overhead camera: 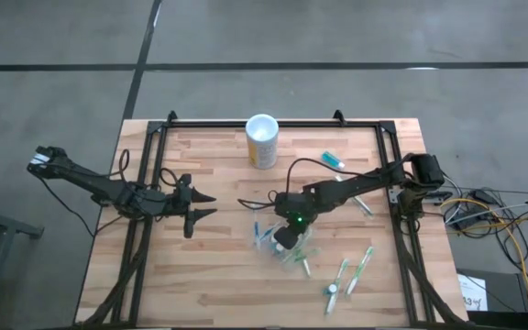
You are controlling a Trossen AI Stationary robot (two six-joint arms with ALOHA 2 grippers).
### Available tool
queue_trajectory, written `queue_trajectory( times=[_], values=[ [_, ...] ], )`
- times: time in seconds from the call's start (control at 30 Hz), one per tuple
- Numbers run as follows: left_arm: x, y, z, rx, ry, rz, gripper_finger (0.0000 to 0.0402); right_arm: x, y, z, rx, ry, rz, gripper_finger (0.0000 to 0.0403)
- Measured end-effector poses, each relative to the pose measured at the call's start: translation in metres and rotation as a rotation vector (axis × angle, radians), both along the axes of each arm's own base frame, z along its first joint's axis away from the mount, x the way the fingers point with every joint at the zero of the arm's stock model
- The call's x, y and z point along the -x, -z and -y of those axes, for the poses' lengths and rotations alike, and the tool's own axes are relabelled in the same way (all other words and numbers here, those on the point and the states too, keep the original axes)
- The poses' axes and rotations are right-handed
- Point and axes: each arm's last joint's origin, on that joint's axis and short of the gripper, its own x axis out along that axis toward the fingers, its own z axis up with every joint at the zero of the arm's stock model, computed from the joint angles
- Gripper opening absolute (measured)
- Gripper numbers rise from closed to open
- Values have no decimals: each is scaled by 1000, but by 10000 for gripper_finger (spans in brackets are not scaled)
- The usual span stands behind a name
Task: Pick & Place toothbrushing station
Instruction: Adjust the transparent organizer on the table
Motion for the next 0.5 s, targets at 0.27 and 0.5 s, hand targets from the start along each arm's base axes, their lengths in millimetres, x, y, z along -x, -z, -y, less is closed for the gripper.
queue_trajectory(
  times=[0.27, 0.5],
  values=[
    [0, 0, 0, 0, 0, 0, 158, 0, 0, 0, -15, 31, -16, 149],
    [0, 0, 0, 0, 0, 0, 158, 3, 0, 1, -8, 52, -60, 148]
  ],
)
